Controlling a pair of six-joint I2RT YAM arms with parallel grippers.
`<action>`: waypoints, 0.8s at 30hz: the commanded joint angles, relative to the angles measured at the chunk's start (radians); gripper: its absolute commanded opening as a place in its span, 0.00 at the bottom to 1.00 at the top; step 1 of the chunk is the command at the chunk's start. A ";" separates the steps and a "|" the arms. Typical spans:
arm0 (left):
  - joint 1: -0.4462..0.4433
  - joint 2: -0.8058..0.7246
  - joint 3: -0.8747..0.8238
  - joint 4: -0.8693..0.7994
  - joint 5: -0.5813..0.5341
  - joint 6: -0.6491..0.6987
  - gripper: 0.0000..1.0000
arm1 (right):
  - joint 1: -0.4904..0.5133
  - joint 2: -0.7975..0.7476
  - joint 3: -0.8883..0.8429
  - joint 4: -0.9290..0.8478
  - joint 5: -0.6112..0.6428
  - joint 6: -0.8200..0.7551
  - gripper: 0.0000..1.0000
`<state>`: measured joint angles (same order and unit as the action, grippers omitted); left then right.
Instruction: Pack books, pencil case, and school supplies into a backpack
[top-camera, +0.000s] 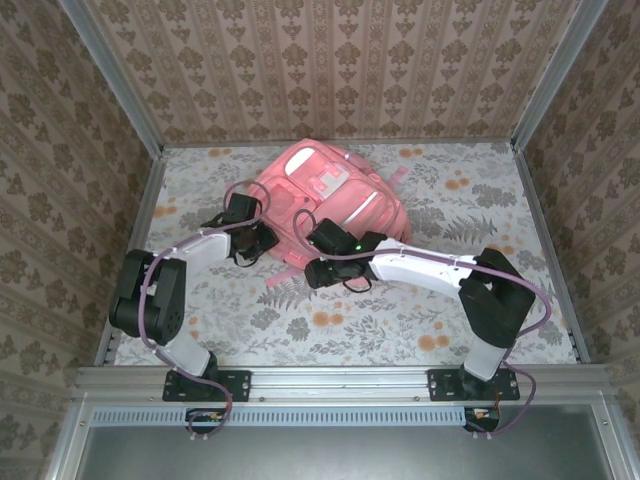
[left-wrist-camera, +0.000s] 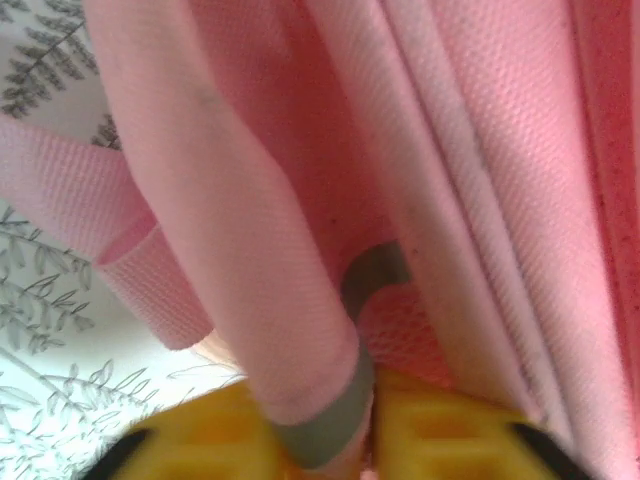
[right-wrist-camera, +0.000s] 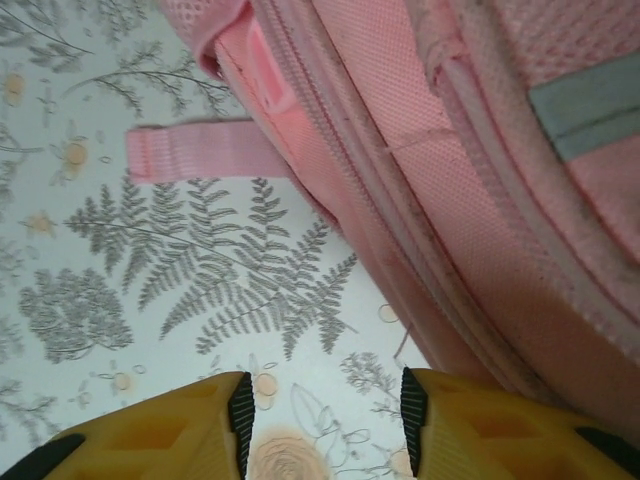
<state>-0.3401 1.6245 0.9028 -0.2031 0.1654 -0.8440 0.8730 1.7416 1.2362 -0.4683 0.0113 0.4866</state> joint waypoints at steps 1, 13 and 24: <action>-0.010 -0.010 0.004 0.030 -0.031 -0.035 0.00 | -0.037 0.031 0.040 -0.087 0.116 -0.059 0.45; -0.189 -0.156 0.016 -0.065 -0.119 -0.121 0.00 | -0.239 0.003 0.036 -0.049 0.137 -0.209 0.46; -0.278 -0.132 0.046 -0.056 -0.136 -0.191 0.00 | -0.077 -0.249 -0.356 0.439 0.130 -0.291 0.39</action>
<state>-0.6018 1.5070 0.9058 -0.2401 0.0143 -1.0122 0.7631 1.4883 0.9218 -0.1650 0.1139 0.2283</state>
